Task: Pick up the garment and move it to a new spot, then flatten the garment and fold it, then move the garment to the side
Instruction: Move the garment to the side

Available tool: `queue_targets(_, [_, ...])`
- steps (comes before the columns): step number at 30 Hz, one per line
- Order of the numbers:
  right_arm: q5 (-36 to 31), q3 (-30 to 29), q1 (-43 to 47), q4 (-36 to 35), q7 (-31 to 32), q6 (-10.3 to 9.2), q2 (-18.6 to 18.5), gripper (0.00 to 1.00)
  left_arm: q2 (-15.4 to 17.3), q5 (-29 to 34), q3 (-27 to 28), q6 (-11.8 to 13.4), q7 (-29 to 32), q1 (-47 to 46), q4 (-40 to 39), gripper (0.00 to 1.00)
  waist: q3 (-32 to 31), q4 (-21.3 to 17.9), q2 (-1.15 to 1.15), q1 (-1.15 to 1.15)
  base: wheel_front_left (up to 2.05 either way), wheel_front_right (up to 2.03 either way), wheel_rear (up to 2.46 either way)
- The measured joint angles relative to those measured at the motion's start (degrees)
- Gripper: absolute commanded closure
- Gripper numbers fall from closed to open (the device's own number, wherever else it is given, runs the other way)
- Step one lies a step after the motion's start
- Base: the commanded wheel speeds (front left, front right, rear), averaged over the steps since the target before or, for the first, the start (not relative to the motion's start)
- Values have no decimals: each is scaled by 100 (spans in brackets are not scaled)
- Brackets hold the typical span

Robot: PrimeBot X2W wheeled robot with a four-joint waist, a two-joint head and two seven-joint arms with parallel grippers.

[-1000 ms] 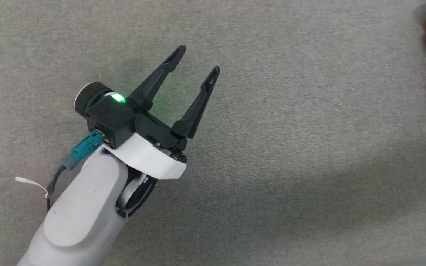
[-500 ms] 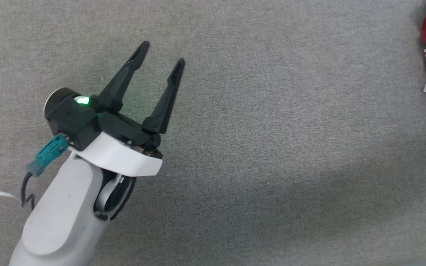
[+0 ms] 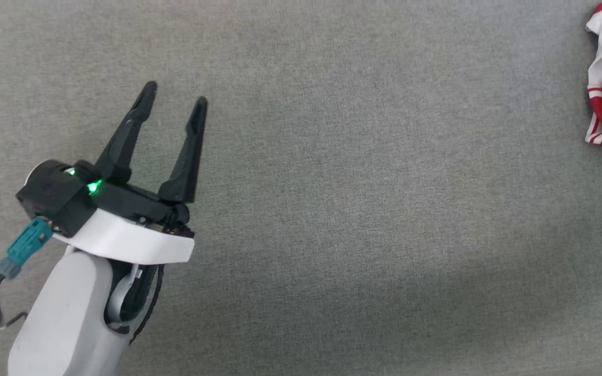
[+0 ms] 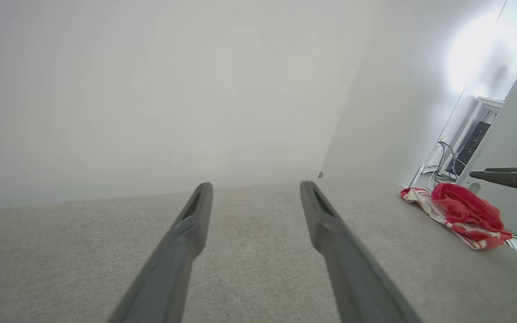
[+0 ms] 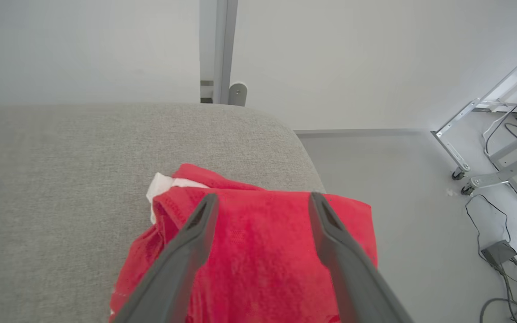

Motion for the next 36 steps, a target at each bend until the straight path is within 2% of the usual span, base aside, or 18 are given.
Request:
queue_targets(19, [773, 543, 1457, -1385, -701, 0, 627, 0, -290, 231, 1254, 0, 0, 1091, -146, 0, -846, 350, 0, 0, 0, 0, 0])
queue_targets(36, [591, 407, 2852, -2780, -1183, 0, 1100, 0, -548, 427, 2026, 0, 0, 1989, -200, 0, -1564, 582, 0, 0, 0, 0, 0])
